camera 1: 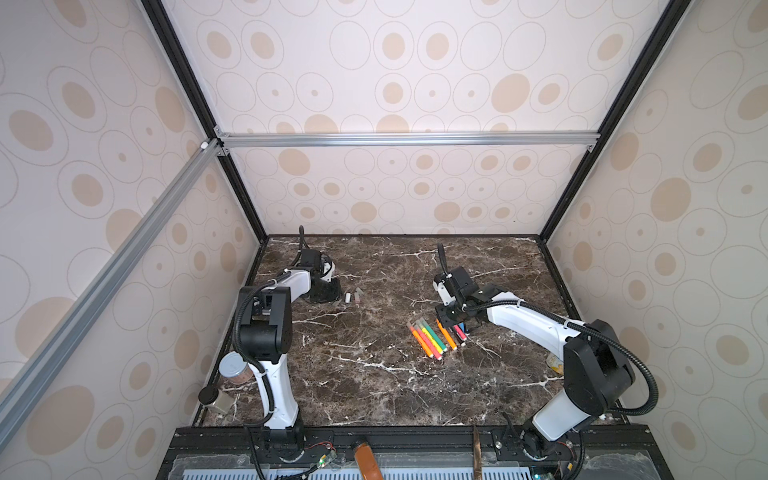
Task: Remove pen caps from pens
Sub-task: Move the pen cap to the top-left of the table.
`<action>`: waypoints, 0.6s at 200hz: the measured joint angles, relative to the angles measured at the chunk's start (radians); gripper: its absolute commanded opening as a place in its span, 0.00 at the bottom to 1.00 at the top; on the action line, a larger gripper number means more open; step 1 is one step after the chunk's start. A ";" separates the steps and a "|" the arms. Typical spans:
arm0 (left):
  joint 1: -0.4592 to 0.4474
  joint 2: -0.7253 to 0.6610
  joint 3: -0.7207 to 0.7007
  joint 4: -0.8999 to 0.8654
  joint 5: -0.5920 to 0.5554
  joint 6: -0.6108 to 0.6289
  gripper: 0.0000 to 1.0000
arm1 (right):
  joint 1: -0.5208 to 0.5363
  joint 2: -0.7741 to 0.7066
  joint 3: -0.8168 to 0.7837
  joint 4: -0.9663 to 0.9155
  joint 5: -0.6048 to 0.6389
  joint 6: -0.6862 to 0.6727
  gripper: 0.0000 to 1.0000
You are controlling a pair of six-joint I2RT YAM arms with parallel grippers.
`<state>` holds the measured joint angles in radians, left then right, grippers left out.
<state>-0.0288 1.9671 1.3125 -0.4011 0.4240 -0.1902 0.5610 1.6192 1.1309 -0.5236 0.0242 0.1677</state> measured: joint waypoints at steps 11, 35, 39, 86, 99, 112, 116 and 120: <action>0.000 -0.020 0.000 0.001 -0.008 -0.003 0.30 | 0.000 0.000 0.000 0.000 -0.002 0.000 0.33; 0.000 -0.064 0.001 -0.004 -0.052 -0.004 0.28 | 0.000 0.000 -0.002 0.002 -0.006 0.003 0.33; 0.000 -0.071 0.002 -0.007 -0.059 -0.003 0.27 | 0.001 0.000 -0.002 0.001 -0.007 0.003 0.33; -0.003 -0.088 0.007 -0.068 -0.164 0.001 0.26 | 0.001 0.000 -0.004 0.007 -0.014 0.004 0.33; -0.008 -0.085 0.007 -0.081 -0.186 0.005 0.24 | 0.001 0.000 -0.004 0.008 -0.014 0.003 0.33; -0.016 -0.075 0.009 -0.090 -0.197 0.006 0.24 | 0.001 0.000 -0.004 0.008 -0.014 0.003 0.33; -0.018 -0.071 0.010 -0.092 -0.199 0.006 0.24 | 0.001 0.000 -0.004 0.008 -0.014 0.003 0.33; -0.020 -0.066 0.010 -0.094 -0.199 0.006 0.24 | 0.001 0.000 -0.004 0.008 -0.014 0.003 0.33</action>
<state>-0.0490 1.9007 1.3224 -0.4950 0.2253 -0.1837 0.5617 1.6192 1.1271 -0.5156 0.0097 0.1707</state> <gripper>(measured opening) 0.244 0.332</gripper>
